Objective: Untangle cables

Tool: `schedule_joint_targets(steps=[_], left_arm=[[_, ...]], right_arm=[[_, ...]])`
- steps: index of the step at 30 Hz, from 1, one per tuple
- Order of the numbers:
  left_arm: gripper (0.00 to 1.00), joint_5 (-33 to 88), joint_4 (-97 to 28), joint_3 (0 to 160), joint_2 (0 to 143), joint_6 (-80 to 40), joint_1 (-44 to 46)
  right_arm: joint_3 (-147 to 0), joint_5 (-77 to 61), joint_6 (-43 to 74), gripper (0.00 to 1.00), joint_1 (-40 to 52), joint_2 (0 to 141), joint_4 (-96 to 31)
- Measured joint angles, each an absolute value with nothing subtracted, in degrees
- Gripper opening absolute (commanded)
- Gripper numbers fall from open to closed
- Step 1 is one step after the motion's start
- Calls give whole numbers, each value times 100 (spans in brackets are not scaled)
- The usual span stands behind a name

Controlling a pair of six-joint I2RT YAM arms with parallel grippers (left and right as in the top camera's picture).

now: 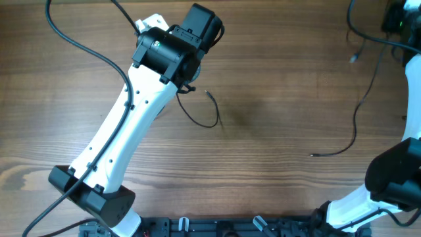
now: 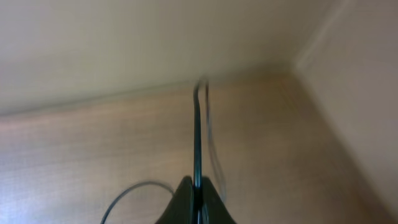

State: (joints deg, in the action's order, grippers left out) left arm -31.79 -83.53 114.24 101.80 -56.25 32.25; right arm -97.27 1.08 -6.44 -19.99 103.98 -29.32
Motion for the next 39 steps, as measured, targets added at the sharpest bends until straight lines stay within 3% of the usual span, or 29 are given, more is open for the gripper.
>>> schedule_joint_targets(steps=[12, 18, 23, 30, 33, 39], left_arm=[[4, -3181, -8211, 11424, 10180, -5625, 3225], [4, -3179, -8136, 11424, 10180, -5625, 3225], [4, -3157, -8141, 11424, 10180, -5625, 3225], [4, -3135, -8200, 11424, 10180, -5625, 3225], [4, -3135, -8206, 11424, 10180, -5625, 3225], [4, -3135, -8180, 11424, 10180, -5625, 3225]], right_arm=[[-9719, 318, 1299, 4, -2154, 10095, -6827], [-9701, -1068, 729, 4, -1964, 9535, -7583], [-9166, -2285, 1, 4, -1105, 9546, -6622], [-9288, -3096, -82, 4, -484, 9561, -3229], [-10114, -3159, 211, 4, -657, 9561, -2084], [-12121, -3175, 338, 4, -947, 9439, -1638]])
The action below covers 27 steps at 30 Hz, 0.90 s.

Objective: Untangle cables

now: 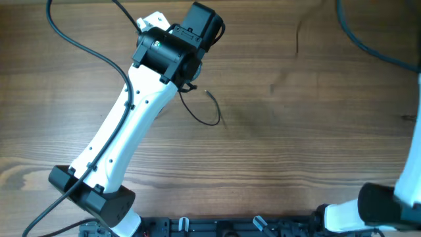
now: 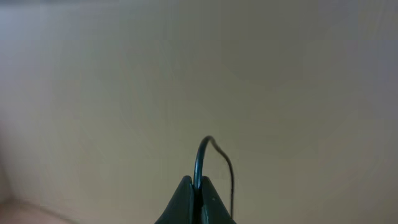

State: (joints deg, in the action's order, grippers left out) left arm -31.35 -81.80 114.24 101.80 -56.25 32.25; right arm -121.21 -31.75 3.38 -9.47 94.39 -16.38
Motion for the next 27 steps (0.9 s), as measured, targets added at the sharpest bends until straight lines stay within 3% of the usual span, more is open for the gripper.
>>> schedule_joint_targets(steps=[3, 9, 12, 20, 27], left_arm=[[4, -3135, -8178, 11424, 10180, -5625, 3225], [4, -3135, -8173, 11424, 10180, -5625, 3225], [4, -3135, -8176, 11424, 10180, -5625, 3225], [4, -3135, -8173, 11424, 10180, -5625, 3225], [4, -3135, -8178, 11424, 10180, -5625, 3225]], right_arm=[[-12348, -3216, 336, 4, -932, 9192, -2399], [-12328, -2705, 220, 4, -932, 9358, -5559], [-12302, -2432, 202, 4, -932, 9461, -6370], [-12302, -2418, 475, 4, -932, 9131, -7349], [-12302, -1702, 519, 4, -917, 7524, -7328]])
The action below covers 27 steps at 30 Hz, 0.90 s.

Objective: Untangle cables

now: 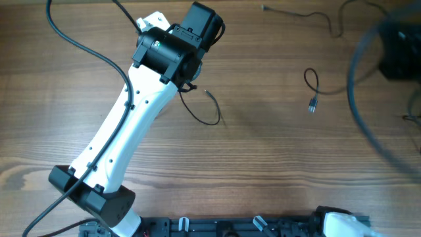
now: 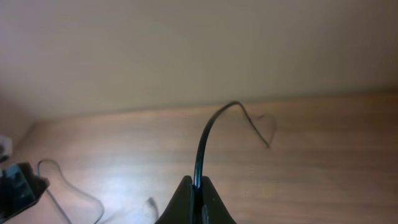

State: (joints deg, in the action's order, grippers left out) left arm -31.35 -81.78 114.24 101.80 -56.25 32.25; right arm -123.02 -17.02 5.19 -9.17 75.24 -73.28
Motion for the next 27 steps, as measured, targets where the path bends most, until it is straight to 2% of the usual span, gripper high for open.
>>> schedule_joint_targets(steps=[4, 9, 14, 19, 23, 27], left_arm=[[4, -3135, -8178, 11424, 10180, -5625, 3225], [4, -3135, -8187, 11424, 10180, -5625, 3225], [4, -3135, -8202, 11424, 10180, -5625, 3225], [4, -3135, -8204, 11424, 10180, -5625, 3225], [4, -3135, -8200, 11424, 10180, -5625, 3225], [4, -3135, -8204, 11424, 10180, -5625, 3225]], right_arm=[[-12344, -3, 681, 5, -917, 6816, -7472], [-12348, 408, 923, 4, -917, 6805, -8287], [-12342, -639, 965, 4, -915, 7190, -9146], [-12136, -2412, 770, 4, -821, 7793, -9170], [-12070, -3100, 611, 4, -679, 8602, -8538], [-12036, -3210, 467, 4, -679, 9408, -7616]])
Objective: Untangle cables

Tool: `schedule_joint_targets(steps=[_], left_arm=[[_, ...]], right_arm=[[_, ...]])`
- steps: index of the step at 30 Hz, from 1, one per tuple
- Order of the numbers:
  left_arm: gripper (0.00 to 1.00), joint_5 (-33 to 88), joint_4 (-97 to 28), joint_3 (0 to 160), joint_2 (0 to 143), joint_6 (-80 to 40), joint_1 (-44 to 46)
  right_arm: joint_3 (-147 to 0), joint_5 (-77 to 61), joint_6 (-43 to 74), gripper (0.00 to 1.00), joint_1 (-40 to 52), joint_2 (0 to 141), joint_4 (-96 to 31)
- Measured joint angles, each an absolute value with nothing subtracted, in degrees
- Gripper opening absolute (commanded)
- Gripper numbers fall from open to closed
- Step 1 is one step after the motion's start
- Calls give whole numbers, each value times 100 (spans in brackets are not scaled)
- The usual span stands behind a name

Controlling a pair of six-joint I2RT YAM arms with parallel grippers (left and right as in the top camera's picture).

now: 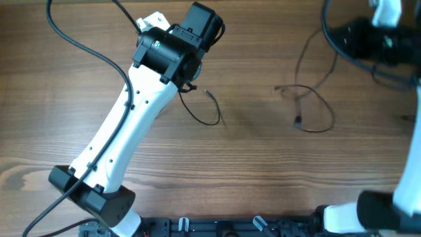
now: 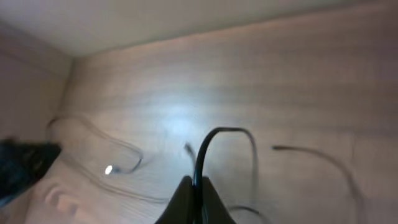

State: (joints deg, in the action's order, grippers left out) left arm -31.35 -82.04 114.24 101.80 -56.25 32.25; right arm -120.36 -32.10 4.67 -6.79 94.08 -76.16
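Note:
A short thin black cable (image 1: 212,121) curls on the wooden table (image 1: 263,171) from under my left gripper (image 1: 187,85). Those jaws are mostly hidden beneath the wrist, and the cable's end runs into them. My right gripper (image 1: 342,34) hangs blurred at the upper right, shut on a second thin dark cable (image 1: 314,99). That cable droops in a loose loop with both ends on the table. In the right wrist view the right gripper (image 2: 198,185) pinches this cable (image 2: 217,130), which arcs up and over. The two cables lie apart.
A thick black supply cable (image 1: 72,41) crosses the table's upper left beside the long white left arm (image 1: 118,138). Another thick dark cable (image 1: 327,39) loops near the right arm. A black rail (image 1: 217,227) runs along the front edge.
My right gripper moved in from the far right edge toward the upper right, still holding its cable. The cable's loop and ends shifted left and lower on the table. The left arm and its cable stayed put.
At first my right gripper held its cable at the top right corner, with the cable trailing down the right side. Then it had swung away, with only the wall in its view. Afterwards it had returned over the table. Now the cable is draped right of centre, away from the left cable.

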Motion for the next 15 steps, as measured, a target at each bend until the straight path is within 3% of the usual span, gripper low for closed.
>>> schedule_joint_targets(steps=[7, 10, 15], left_arm=[[4, -3135, -8202, 11424, 10180, -5625, 3225], [4, -3135, -8204, 11424, 10180, -5625, 3225], [4, -3135, -8202, 11424, 10180, -5625, 3225]], right_arm=[[-12025, -1992, 897, 4, -784, 10302, -6869], [-12018, -965, 1396, 4, -832, 10610, -7317], [-12011, -609, 1667, 4, -819, 10862, -8082]])
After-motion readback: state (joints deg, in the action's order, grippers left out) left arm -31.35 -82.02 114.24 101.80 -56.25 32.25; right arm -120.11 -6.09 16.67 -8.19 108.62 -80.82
